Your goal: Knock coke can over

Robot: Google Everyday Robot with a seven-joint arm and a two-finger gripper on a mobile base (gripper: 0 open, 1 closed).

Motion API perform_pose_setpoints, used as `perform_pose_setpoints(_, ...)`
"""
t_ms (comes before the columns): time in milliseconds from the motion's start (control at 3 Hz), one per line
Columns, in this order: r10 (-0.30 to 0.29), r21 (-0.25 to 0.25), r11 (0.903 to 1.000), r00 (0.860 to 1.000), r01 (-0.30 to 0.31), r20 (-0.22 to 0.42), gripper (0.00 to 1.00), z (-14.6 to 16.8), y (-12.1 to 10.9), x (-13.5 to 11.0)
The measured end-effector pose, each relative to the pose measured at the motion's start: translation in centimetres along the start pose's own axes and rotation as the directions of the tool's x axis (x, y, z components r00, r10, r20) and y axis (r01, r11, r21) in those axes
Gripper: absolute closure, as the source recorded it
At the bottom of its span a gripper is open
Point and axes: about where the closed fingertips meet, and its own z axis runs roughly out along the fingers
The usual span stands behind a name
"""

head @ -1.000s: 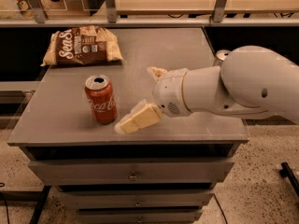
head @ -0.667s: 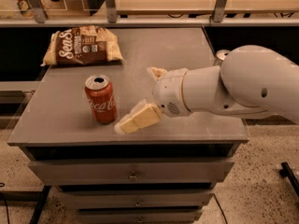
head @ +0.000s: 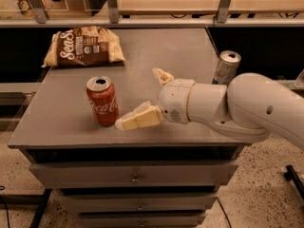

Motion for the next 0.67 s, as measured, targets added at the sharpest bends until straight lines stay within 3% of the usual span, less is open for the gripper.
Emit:
perform_pose_setpoints(333,-0.027,0.008,0.9996,0.998,0.027,0.065,0.00,0.68,0.24,-0.53)
perform_pose_setpoints(667,-0.034,0.002,0.9994,0.997,0.034,0.064,0.00,0.85,0.51,-0.73)
